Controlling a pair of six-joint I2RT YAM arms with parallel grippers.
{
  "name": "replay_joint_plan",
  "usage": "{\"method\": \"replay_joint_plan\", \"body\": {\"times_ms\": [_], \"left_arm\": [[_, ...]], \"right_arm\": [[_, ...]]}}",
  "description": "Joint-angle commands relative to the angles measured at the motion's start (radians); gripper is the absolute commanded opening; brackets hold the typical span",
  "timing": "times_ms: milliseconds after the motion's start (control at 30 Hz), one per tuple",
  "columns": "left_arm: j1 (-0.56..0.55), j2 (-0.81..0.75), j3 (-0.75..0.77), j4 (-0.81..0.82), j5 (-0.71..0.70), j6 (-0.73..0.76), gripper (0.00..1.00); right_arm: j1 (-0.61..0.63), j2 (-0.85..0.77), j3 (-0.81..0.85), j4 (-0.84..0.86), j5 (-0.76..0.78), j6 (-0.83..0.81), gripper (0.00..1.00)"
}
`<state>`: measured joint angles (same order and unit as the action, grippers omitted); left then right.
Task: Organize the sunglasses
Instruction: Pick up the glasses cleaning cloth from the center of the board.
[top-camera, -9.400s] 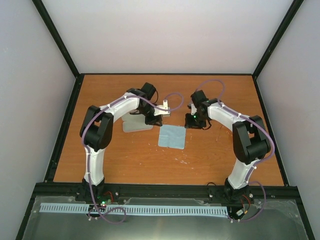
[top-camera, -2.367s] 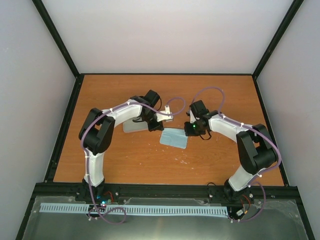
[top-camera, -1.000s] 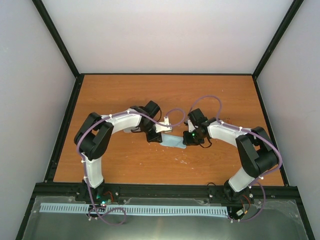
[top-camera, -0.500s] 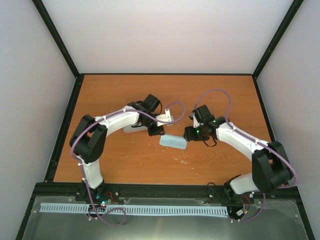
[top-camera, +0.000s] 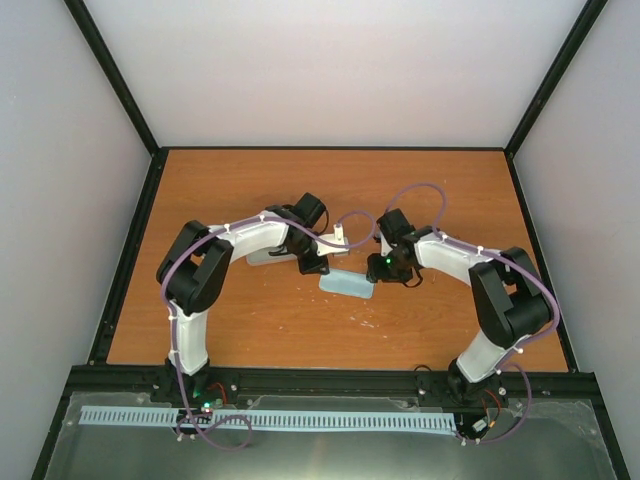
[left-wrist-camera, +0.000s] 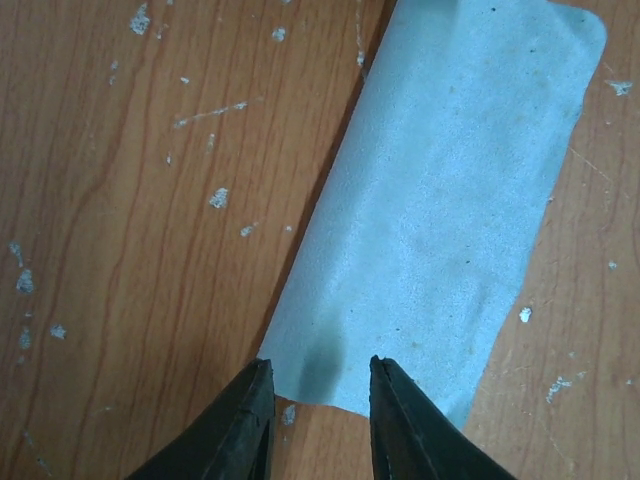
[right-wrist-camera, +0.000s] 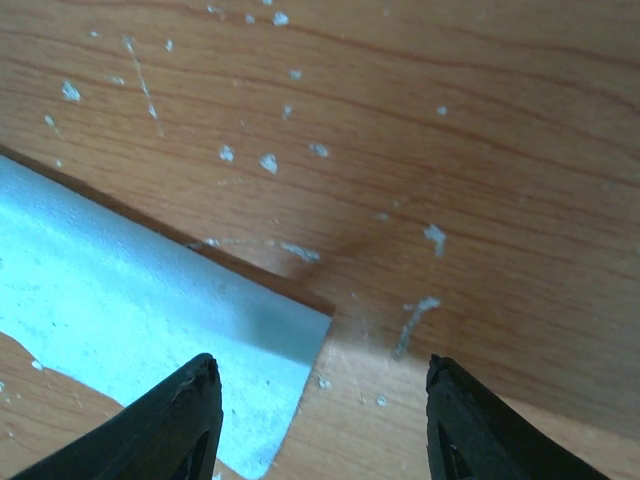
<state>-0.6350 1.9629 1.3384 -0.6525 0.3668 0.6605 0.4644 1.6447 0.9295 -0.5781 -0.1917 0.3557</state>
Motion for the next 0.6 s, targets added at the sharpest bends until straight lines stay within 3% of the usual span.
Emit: {"method": "replay_joint_plan", "body": {"times_ms": [0, 567], "left_arm": [[0.003, 0.017, 0.035, -0.008, -0.002, 0.032, 0.30], [0.024, 0.041, 0.007, 0.033, -0.015, 0.034, 0.31]], "right_arm": [[-0.003, 0.025, 0.035, 0.037, -0.019, -0.010, 0.54], [-0.003, 0.064, 0.027, 0.041, -0.025, -0.008, 0.42]]}}
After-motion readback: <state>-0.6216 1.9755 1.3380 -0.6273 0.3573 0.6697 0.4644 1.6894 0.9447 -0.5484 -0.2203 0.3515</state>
